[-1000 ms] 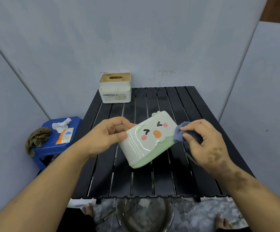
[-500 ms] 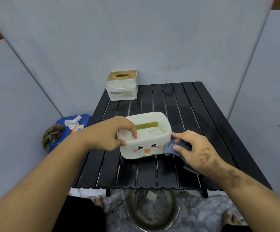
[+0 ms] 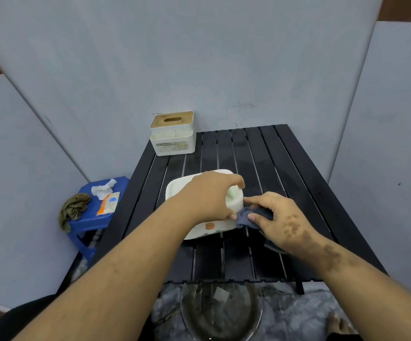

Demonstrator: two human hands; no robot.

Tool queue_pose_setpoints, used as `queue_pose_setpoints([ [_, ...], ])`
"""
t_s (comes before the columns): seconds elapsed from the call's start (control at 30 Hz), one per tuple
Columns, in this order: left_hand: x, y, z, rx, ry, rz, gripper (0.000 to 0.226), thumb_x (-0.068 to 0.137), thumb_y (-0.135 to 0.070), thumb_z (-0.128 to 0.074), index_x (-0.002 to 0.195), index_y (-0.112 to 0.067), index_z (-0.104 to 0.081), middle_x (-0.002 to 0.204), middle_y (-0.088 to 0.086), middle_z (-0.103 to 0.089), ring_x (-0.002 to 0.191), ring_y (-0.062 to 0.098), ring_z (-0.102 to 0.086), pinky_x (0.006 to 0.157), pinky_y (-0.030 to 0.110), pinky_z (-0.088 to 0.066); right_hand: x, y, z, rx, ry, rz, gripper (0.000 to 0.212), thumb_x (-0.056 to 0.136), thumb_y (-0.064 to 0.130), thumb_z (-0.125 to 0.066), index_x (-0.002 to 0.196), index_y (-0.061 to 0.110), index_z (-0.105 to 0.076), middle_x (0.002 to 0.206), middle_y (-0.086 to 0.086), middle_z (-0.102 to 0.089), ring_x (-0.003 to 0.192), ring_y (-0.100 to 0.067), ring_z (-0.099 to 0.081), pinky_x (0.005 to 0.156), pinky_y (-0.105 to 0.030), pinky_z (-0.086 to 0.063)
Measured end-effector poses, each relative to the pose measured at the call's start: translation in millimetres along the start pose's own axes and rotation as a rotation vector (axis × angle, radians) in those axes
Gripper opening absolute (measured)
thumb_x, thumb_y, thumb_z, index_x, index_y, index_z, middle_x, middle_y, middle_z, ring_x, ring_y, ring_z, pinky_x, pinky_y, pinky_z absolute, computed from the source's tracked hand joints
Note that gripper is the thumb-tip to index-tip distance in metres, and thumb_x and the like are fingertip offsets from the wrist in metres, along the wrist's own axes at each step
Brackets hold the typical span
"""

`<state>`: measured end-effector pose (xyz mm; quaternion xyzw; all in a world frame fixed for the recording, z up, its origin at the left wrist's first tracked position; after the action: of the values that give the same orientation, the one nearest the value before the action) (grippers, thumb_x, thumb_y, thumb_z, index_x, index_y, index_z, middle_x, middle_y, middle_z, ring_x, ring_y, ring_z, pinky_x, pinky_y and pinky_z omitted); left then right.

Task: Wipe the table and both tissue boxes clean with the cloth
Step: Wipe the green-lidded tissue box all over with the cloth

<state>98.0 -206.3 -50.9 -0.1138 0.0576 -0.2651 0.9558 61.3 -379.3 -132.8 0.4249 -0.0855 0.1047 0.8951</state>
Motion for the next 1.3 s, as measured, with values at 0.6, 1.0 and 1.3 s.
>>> queue_pose_setpoints([
  [0.6,-49,81,23,-0.913,-0.203,0.006,0.063,0.068,-0.008,-0.084,0.117,-0.038,-0.06,0.113,0.007,-0.073,0.107,0.031,-0.068,0.089,0.053,-0.06,-11,47,29,-0.03,-0.34,0.479,0.019,0.079,0.015,-0.073,0.097,0.009,-0.073,0.098,0.004,-0.066,0.095,-0.017,-0.059,0.085,-0.025,-0.048],
  [1.0,-55,103,3,-1.098,-0.146,-0.118,0.05,0.076,0.0,-0.076,0.118,-0.023,-0.062,0.125,0.01,-0.07,0.108,0.032,-0.067,0.092,0.04,-0.057,15,72,44,0.017,-0.351,0.39,0.02,0.079,0.022,-0.071,0.099,0.021,-0.072,0.101,0.013,-0.066,0.099,-0.013,-0.062,0.088,-0.025,-0.048],
  [1.3,-53,103,2,-1.124,-0.097,-0.163,0.041,0.078,-0.001,-0.075,0.108,-0.029,-0.065,0.114,0.0,-0.073,0.102,0.02,-0.066,0.085,0.03,-0.053,17,74,30,0.02,-0.191,0.466,0.018,0.084,0.025,-0.068,0.1,0.023,-0.073,0.102,0.014,-0.065,0.101,-0.016,-0.061,0.086,-0.035,-0.05],
])
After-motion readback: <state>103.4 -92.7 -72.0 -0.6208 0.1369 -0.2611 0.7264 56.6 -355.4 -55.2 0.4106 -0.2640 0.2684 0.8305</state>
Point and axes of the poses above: each hand's wrist, its own x-axis towards the middle knuckle, its own z-axis out of the back of the hand, y = z × x, the point moved 1 cm from there along x, towards the middle knuckle
